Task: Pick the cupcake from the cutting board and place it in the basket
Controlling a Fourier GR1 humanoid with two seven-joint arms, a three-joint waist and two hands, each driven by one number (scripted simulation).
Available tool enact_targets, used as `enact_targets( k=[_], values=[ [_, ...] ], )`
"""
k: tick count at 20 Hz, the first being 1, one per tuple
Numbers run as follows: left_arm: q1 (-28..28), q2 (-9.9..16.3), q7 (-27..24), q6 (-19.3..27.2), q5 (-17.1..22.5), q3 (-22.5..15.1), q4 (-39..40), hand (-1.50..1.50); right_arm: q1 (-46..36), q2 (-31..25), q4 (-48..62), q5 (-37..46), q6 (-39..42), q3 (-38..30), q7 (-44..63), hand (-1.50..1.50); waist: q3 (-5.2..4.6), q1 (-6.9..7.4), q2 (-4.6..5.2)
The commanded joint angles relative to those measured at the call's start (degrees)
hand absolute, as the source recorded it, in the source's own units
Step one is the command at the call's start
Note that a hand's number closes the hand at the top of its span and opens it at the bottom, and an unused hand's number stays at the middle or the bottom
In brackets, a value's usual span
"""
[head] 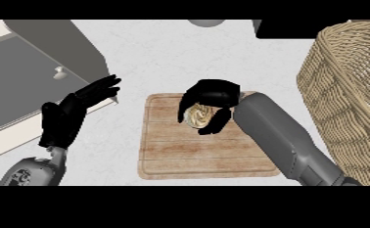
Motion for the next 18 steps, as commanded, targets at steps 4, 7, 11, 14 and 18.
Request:
enact_targets(
  k=[4, 7, 11, 14, 18],
  values=[
    [-1.48, -0.90, 3.93, 3.04, -2.04, 2.62, 5.88, 0.00, -1.40, 2.54, 1.72, 4.38, -7.73, -0.85, -3.50, 1.50, -0.59, 0.05, 0.92],
    [-2.94, -1.22, 1.24, 2.11, -2.67, 3.63, 9.97, 0.00, -1.81, 2.18, 3.44, 6.04, -9.65, -1.16, -5.58, 1.50, -0.63, -0.31, 1.08],
    [2.82, 0.31, 3.41, 3.34, -1.73, 3.59, 3.10, 0.00, 3.01, -2.54, 6.92, 10.71, -15.14, -2.59, 21.49, 1.50, -0.92, -4.03, -0.54],
    [4.71, 0.98, 3.65, 4.28, -2.08, 4.23, 2.54, 0.00, 3.97, -6.07, 9.51, 13.20, -17.27, -3.65, 33.28, 1.50, -1.22, -6.03, -1.30],
    [5.75, 1.09, 3.64, 4.49, -1.61, 5.04, 2.25, 0.00, 4.81, -1.64, 3.27, 17.68, -22.00, -1.12, 47.28, 1.50, -1.04, -6.15, -1.57]
  ],
)
